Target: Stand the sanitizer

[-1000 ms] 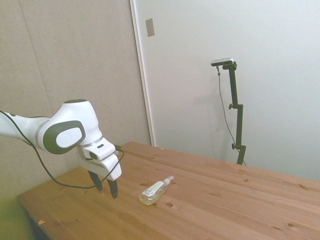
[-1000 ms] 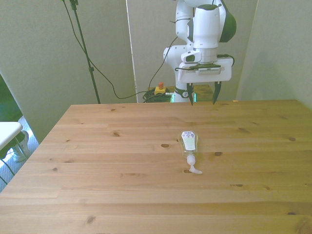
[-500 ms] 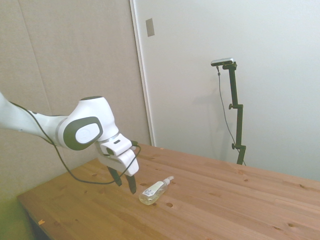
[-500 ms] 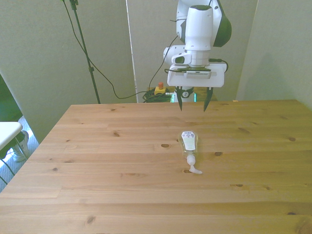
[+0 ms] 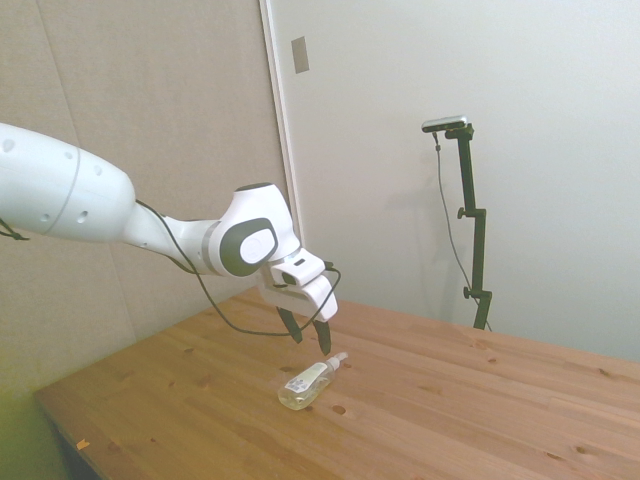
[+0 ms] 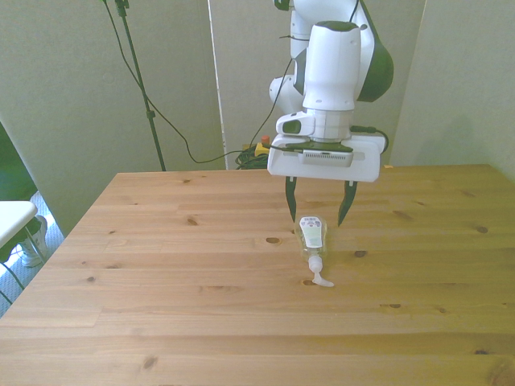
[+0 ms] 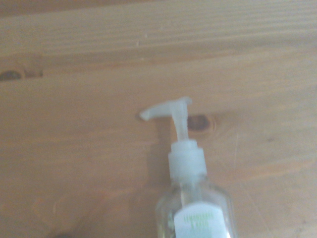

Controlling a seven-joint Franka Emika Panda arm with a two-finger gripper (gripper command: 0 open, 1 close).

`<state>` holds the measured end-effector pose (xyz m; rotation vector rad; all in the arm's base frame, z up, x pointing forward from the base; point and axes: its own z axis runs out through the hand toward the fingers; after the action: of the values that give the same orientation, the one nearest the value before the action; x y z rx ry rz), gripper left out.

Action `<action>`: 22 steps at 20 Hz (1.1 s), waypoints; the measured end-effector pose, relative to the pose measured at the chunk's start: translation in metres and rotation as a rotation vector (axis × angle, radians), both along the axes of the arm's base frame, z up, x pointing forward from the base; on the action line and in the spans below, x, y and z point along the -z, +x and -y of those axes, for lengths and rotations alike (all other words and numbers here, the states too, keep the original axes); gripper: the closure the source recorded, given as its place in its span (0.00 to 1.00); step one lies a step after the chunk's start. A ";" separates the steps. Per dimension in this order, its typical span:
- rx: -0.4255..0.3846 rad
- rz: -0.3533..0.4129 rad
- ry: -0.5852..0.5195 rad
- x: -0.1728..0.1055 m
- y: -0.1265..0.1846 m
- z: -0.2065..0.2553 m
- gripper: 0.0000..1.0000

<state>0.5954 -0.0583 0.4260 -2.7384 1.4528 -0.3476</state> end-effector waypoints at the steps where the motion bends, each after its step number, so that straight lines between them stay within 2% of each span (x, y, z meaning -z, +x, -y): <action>1: 0.000 -0.003 -0.001 0.005 0.011 0.001 0.00; 7: 0.008 -0.032 -0.016 0.040 0.058 0.008 0.00; 14: 0.029 -0.065 -0.018 0.064 0.072 0.019 0.00; 15: 0.033 -0.067 -0.016 0.066 0.073 0.020 1.00; 22: 0.049 -0.083 0.003 0.072 0.075 0.023 1.00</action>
<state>0.6703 -0.0816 0.3535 -2.7495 1.5404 -0.2353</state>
